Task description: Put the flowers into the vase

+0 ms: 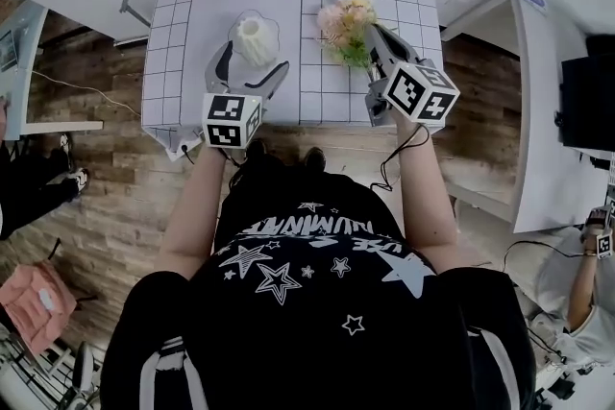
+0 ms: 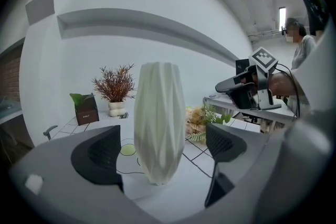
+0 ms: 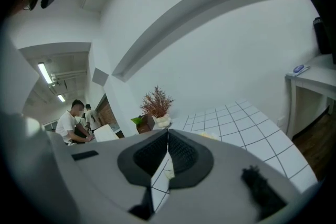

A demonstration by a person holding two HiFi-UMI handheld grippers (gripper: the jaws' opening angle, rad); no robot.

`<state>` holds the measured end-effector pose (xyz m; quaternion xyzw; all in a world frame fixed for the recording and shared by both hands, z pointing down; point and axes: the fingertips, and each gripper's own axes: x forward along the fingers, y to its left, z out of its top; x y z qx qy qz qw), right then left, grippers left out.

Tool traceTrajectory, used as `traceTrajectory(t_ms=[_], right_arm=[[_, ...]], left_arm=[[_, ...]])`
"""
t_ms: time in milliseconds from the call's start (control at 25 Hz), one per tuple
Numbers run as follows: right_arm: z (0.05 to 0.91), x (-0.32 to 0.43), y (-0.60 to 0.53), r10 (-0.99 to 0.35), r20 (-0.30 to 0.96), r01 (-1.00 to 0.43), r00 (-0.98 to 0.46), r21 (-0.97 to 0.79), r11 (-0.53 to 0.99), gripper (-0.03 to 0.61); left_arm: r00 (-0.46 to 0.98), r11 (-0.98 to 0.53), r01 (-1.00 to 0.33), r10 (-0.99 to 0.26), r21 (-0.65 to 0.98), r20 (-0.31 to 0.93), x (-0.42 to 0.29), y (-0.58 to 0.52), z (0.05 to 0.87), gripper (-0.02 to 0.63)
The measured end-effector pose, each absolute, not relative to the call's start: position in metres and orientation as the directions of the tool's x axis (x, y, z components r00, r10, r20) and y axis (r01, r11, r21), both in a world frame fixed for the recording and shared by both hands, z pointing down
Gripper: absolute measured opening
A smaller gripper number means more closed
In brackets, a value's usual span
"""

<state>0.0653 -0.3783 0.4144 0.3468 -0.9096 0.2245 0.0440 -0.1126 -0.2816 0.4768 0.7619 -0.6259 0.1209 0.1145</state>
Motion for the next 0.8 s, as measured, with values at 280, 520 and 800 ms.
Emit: traceTrajectory(t_ms=[280,520,800], right_arm=[[0.429,0.101,-0.381,-0.699,0.298,-0.755,-0.650,-0.358,0.550,0.011],[0.446,0.137,-0.372,-0.755,0.367,-0.834,-0.544,-0.328,0.443,0.011],[0.478,0.151,-0.358,-0.714,0.476,-0.857,-0.513,-0.238,0.457,0.011]], left_arm=[[0.250,-0.256,-0.967,-0.924,0.020,0.290,-0.109,-0.300,0.479,0.531],[0.307,-0.315,-0.949,-0.899,0.027,0.311,-0.102,-0.315,0.490,0.520],[0.295,-0.314,-0.949,-0.908,-0.019,0.298,-0.109,-0.320,0.490,0.387]])
